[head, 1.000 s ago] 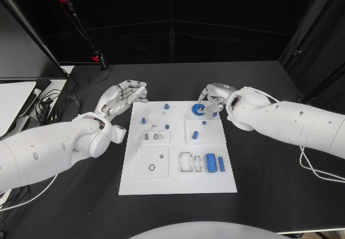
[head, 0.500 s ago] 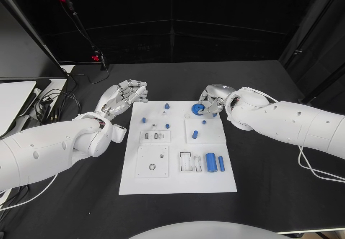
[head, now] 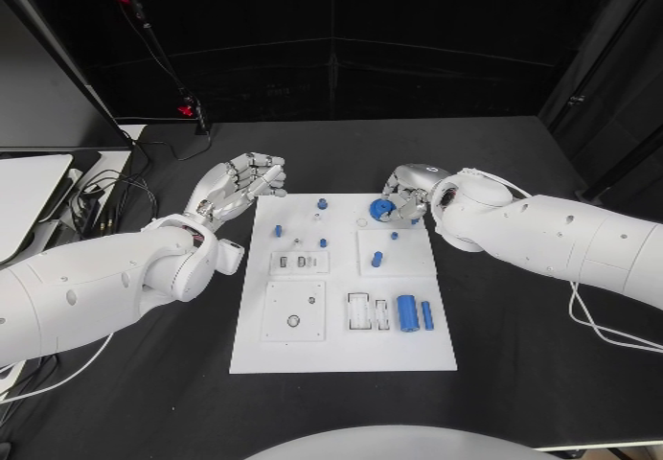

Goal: Assemble the parts on the task board

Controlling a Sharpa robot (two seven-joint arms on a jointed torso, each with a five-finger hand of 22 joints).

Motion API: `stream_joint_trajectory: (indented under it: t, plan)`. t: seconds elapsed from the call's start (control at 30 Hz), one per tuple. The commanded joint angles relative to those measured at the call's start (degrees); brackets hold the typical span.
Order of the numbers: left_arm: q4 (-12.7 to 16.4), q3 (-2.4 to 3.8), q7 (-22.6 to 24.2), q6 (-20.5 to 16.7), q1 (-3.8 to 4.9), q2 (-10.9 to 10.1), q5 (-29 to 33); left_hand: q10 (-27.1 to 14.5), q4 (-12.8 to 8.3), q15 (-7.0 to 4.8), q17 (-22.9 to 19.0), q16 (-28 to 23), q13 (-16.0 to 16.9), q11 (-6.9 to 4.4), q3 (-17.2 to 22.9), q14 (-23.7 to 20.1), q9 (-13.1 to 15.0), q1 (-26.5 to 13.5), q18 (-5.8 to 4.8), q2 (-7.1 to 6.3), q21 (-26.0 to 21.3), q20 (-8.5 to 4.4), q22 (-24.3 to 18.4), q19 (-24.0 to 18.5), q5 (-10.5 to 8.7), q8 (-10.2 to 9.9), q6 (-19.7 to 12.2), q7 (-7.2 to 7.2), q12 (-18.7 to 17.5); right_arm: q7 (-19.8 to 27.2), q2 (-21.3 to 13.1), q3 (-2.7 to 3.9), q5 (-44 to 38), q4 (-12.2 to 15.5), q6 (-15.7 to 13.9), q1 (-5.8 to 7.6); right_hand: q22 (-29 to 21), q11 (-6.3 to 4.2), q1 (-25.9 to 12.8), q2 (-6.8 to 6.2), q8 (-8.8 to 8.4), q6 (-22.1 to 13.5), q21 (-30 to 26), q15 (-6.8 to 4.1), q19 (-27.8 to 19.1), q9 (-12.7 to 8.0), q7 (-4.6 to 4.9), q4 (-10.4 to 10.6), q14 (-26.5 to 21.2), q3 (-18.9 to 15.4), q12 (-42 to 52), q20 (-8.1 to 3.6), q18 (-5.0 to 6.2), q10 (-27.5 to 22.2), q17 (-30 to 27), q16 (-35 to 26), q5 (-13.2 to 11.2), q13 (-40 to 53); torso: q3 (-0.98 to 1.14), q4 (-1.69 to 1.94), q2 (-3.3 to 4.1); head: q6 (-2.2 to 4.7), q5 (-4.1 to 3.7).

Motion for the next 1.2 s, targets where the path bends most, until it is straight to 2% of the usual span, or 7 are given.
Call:
stream_joint_trajectory:
  t: [0.03, 0.33, 0.53, 0.83, 1.03, 1.2]
  plan:
    - [0.08, 0.04, 5.73, 0.46, 0.08, -0.06, -0.23, -0.36, -0.07, 0.05, -0.01, 0.31, -0.03, 0.15, -0.27, -0.46, -0.01, -0.02, -0.82, 0.49, -0.17, 0.03, -0.05, -0.23, 0.28, -0.26, -0.07, 7.81, 0.17, -0.55, 0.07, 0.03, -0.43, 0.08, -0.30, 0.08, 15.09, -0.30, 0.19, 0.52, -0.34, -0.37, 0.19, -0.38, 5.97, -0.06, -0.07, -0.03, 6.16, 0.32, 0.14, -0.21, -0.42, 5.96, 15.09, 0.14, -0.29, 15.07, 0.00, -0.03, 0.03, -0.01, 0.03]
    - [0.00, 0.04, 5.72, 0.51, 0.08, 0.03, -0.23, -0.36, -0.07, 0.05, -0.01, 0.31, -0.03, 0.15, -0.27, -0.46, -0.01, -0.02, -0.82, 0.49, -0.17, 0.03, -0.05, -0.23, 0.28, -0.26, -0.07, 7.81, 0.17, -0.88, 0.10, 0.03, -0.43, -0.08, -0.67, 0.05, 15.09, -0.38, 0.36, 1.24, -0.08, 0.80, 0.19, -0.52, 5.97, 0.04, -0.17, -0.20, 6.16, 0.72, 0.14, -0.37, -0.42, 5.96, 15.09, 0.14, -0.37, 15.07, 0.00, -0.02, 0.00, -0.06, 0.02]
    - [-0.06, 0.04, 5.70, 0.55, 0.08, 0.10, -0.23, -0.39, -0.06, 0.07, -0.01, 0.34, -0.03, 0.16, -0.43, -0.51, 0.00, 0.08, -0.83, 0.66, -0.18, 0.02, -0.07, -0.25, 0.33, -0.33, -0.10, 7.82, 0.20, -1.09, 0.19, 0.03, -0.43, -0.05, -0.31, 0.03, 15.09, -1.25, 0.73, 2.59, 1.16, 5.66, 0.19, -1.15, 5.97, 0.53, -1.17, -0.66, 6.16, 1.54, 0.14, -0.94, -0.42, 5.96, 15.09, 0.14, -0.50, 15.07, 0.01, -0.02, -0.01, -0.20, -0.03]
    - [-0.08, 0.04, 5.65, 0.54, 0.08, 0.10, -0.23, -0.39, -0.06, 0.07, -0.01, 0.34, -0.03, 0.16, -0.43, -0.51, 0.00, 0.08, -0.83, 0.66, -0.18, 0.02, -0.07, -0.25, 0.33, -0.33, -0.10, 7.82, 0.20, -0.69, 0.06, 0.03, -0.43, 0.43, -1.13, -0.02, 15.09, -2.35, 1.36, 3.78, 1.32, 9.47, 0.19, -2.05, 5.97, 0.54, -2.40, -1.46, 6.16, 2.40, 0.14, -1.77, -0.42, 5.96, 15.09, 0.14, -0.47, 15.07, 0.02, 0.01, -0.02, -0.20, 0.08]
    - [-0.09, 0.04, 5.63, 0.52, 0.08, 0.06, -0.23, -0.39, -0.06, 0.07, -0.01, 0.34, -0.03, 0.16, -0.43, -0.51, 0.00, 0.08, -0.83, 0.66, -0.18, 0.02, -0.07, -0.25, 0.33, -0.33, -0.10, 7.82, 0.20, -0.07, -0.12, 0.03, -0.41, 0.85, -2.94, -0.09, 15.09, -2.60, 1.61, 4.03, 1.18, 10.38, 0.19, -2.31, 5.97, 0.46, -2.63, -1.85, 6.16, 2.65, 0.14, -2.03, -0.42, 5.96, 15.09, 0.14, -0.52, 15.07, 0.00, -0.02, -0.02, -0.12, 0.07]
    - [-0.05, 0.04, 5.64, 0.55, 0.08, 0.03, -0.23, -0.39, -0.06, 0.07, -0.01, 0.34, -0.03, 0.16, -0.43, -0.51, 0.00, 0.08, -0.83, 0.66, -0.18, 0.02, -0.07, -0.25, 0.33, -0.33, -0.10, 7.82, 0.20, 1.66, -0.55, 0.04, -0.06, 1.78, -7.30, -0.10, 15.09, -2.50, 2.06, 4.02, 0.84, 10.73, 0.19, -2.42, 5.97, 0.31, -2.41, -2.36, 6.16, 2.87, 0.14, -2.20, -0.42, 5.96, 15.09, 0.14, -0.50, 15.07, -0.02, -0.03, -0.02, 0.07, 0.23]
